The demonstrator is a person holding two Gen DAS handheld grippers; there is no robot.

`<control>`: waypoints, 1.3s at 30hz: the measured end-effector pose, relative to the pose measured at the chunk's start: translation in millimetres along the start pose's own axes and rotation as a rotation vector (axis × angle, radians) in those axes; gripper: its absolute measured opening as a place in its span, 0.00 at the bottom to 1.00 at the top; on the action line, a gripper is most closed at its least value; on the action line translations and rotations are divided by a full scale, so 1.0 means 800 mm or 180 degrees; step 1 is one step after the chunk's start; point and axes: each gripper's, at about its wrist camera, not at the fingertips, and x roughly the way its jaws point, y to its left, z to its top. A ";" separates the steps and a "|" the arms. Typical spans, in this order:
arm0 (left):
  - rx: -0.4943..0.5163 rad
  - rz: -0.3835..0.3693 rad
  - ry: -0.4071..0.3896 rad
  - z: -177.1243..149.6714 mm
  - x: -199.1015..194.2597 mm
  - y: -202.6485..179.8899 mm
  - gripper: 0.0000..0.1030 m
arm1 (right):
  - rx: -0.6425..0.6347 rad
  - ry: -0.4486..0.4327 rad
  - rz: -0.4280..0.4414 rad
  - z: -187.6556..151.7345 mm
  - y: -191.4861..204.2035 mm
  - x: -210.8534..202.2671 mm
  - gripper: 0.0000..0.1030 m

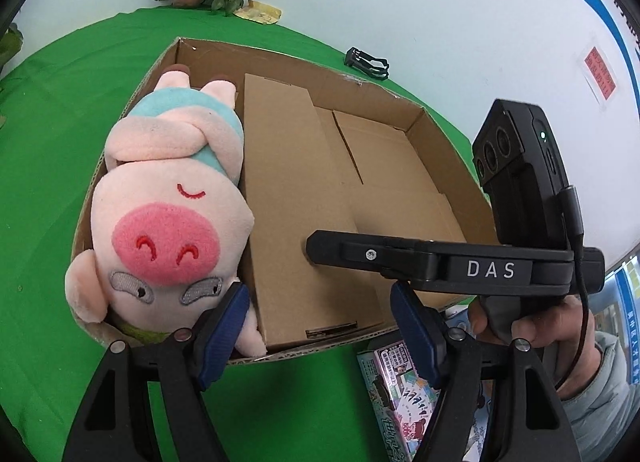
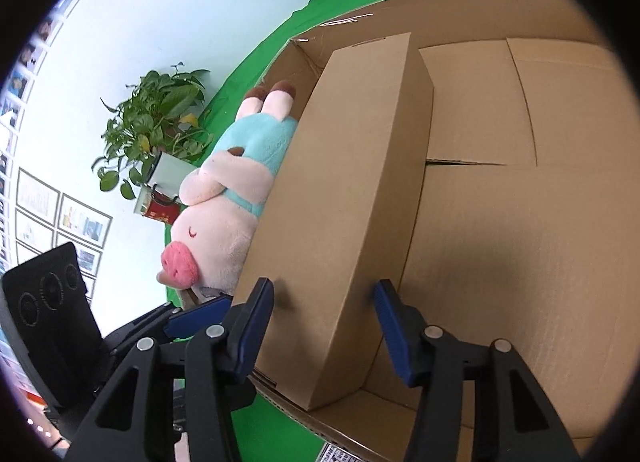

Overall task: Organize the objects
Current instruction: 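Move the left tool to the colourful board-game box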

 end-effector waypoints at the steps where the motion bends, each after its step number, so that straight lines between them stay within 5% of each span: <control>1: 0.0004 0.0014 0.0000 -0.002 -0.002 -0.001 0.68 | -0.0019 -0.0005 -0.0017 0.000 0.001 0.000 0.51; 3: -0.0008 -0.0005 0.0005 -0.004 -0.008 -0.003 0.68 | -0.0029 -0.0042 -0.0094 -0.003 0.002 -0.003 0.58; 5: -0.0009 0.0014 -0.0074 -0.006 -0.019 -0.001 0.68 | -0.0040 -0.0139 -0.0342 -0.012 -0.001 -0.019 0.79; 8: 0.0125 0.0180 -0.0323 -0.017 -0.051 -0.009 0.70 | -0.0203 -0.0489 -0.0838 -0.032 0.002 -0.061 0.85; 10: 0.0335 0.0333 -0.0559 -0.026 -0.077 -0.023 0.79 | -0.0197 -0.0756 -0.1091 -0.050 0.001 -0.100 1.00; 13: 0.0498 0.0480 -0.1006 -0.048 -0.121 -0.050 1.00 | -0.0278 -0.1154 -0.1468 -0.083 0.009 -0.156 0.99; 16: 0.0619 0.0597 -0.1274 -0.065 -0.144 -0.080 1.00 | -0.0393 -0.1352 -0.1615 -0.120 0.026 -0.188 0.99; 22: 0.0649 0.0477 -0.1296 -0.087 -0.174 -0.134 1.00 | -0.0422 -0.1654 -0.1550 -0.194 0.049 -0.222 0.99; 31: 0.0705 0.0418 -0.1350 -0.135 -0.198 -0.191 1.00 | -0.0517 -0.2007 -0.1868 -0.281 0.075 -0.263 0.99; 39: 0.0505 -0.0042 -0.0876 -0.131 -0.154 -0.168 1.00 | -0.0509 -0.1884 -0.1936 -0.293 0.069 -0.262 0.99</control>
